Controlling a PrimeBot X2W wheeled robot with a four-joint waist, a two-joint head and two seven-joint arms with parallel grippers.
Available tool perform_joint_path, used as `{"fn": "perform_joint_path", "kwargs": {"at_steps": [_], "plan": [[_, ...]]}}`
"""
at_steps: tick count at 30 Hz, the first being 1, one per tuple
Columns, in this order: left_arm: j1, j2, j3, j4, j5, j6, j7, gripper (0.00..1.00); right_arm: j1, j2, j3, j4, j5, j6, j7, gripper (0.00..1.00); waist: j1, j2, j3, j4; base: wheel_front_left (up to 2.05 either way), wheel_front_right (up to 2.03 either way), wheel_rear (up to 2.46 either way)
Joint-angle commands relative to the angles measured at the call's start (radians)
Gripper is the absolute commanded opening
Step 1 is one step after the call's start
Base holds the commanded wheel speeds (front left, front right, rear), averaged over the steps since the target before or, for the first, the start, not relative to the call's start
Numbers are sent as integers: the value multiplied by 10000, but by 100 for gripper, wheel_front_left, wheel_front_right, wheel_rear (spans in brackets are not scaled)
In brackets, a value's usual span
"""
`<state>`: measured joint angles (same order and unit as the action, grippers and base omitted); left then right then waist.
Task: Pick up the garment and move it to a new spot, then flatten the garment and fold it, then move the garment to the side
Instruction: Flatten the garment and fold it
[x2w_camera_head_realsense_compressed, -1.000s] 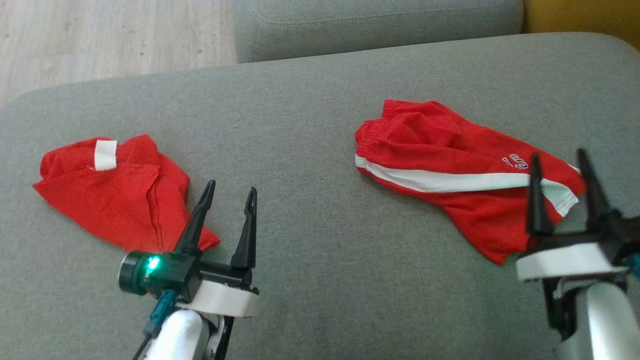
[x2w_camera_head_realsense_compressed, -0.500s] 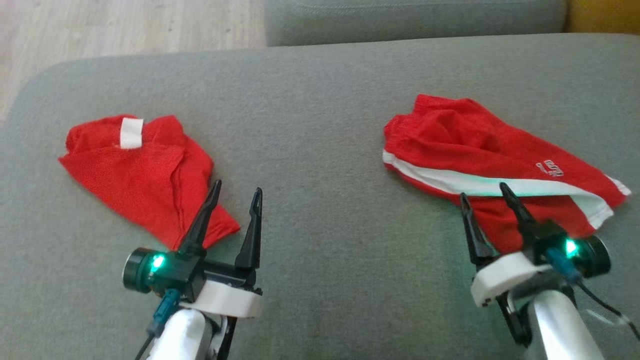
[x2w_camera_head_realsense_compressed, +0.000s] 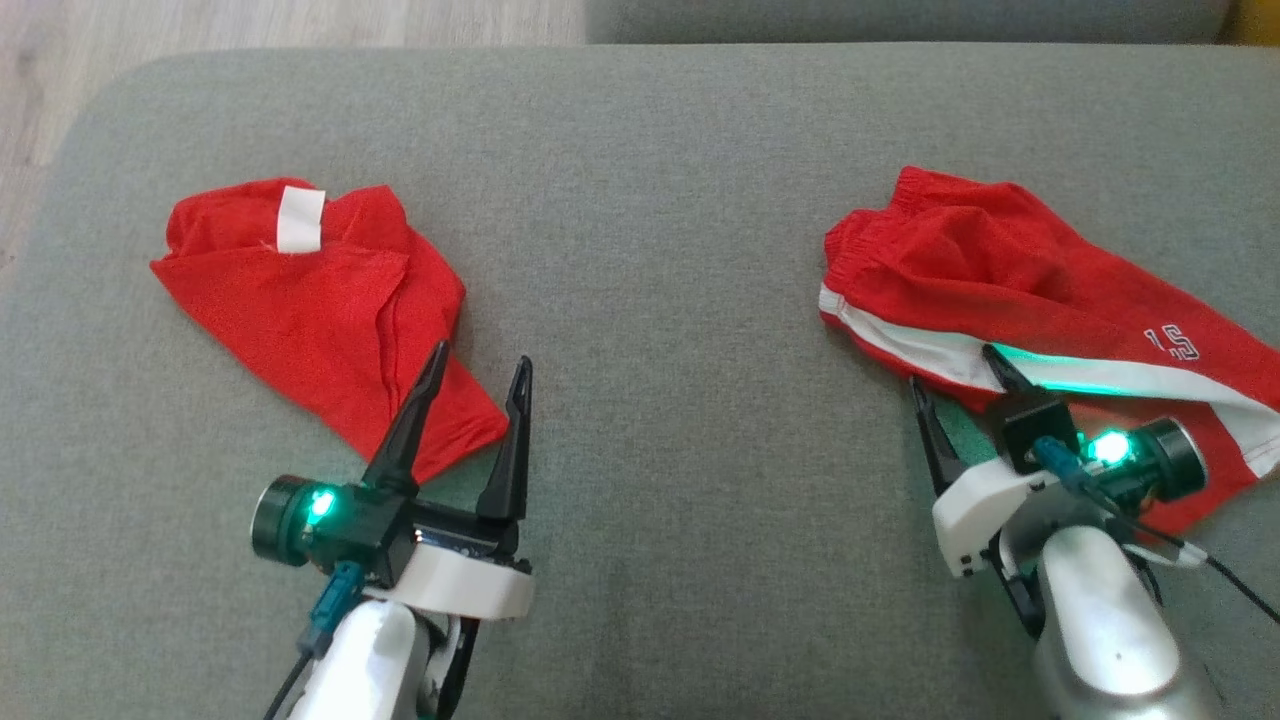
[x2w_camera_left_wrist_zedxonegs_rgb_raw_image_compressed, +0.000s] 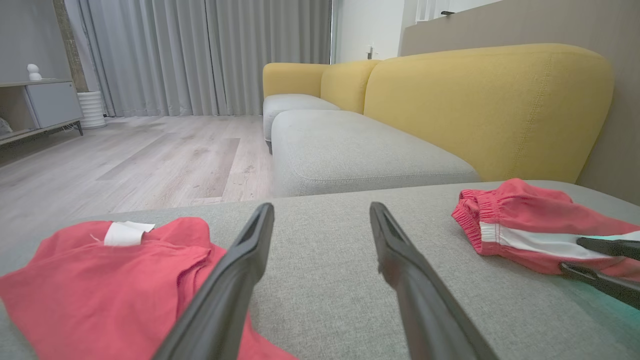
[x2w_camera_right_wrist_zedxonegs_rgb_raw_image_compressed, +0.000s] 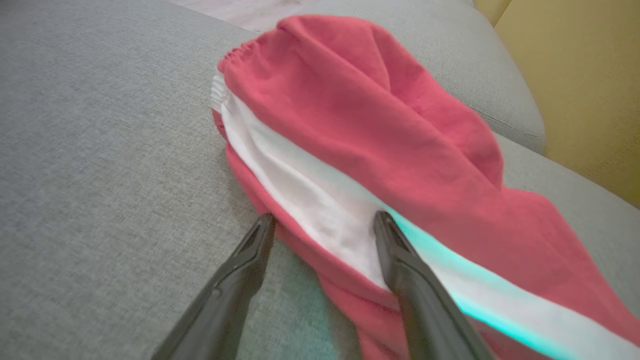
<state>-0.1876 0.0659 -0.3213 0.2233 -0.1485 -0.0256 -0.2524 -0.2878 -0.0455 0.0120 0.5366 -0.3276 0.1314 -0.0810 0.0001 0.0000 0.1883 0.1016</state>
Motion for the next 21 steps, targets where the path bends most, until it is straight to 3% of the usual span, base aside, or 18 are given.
{"fn": "perform_joint_path", "kwargs": {"at_steps": [1,2,3,4,11,21], "plan": [[-437,-14,381,-280,86,6,-93,100,-397,-47,172,-199,-57,-7,-127,100,-1,0,32,15,0,0,0],[-445,-21,383,-279,95,1,-93,100,-492,-47,145,-116,-48,-7,-183,100,-1,0,54,23,0,0,0],[-450,-28,382,-279,103,-1,-93,100,-586,-47,145,-58,3,-7,-280,33,-1,0,72,30,0,0,0],[-456,-35,382,-277,110,1,-93,100,-677,-47,174,-28,59,-7,-417,0,-1,0,83,28,0,0,0],[-448,-61,465,-176,149,-17,-93,100,-865,-47,921,-352,1427,-7,-1124,0,-1,0,-116,-132,0,0,0],[-270,-88,535,-106,189,-30,-93,100,2,-47,3166,-2132,3126,-7,-178,0,-1,0,-644,-380,0,0,0]]}}
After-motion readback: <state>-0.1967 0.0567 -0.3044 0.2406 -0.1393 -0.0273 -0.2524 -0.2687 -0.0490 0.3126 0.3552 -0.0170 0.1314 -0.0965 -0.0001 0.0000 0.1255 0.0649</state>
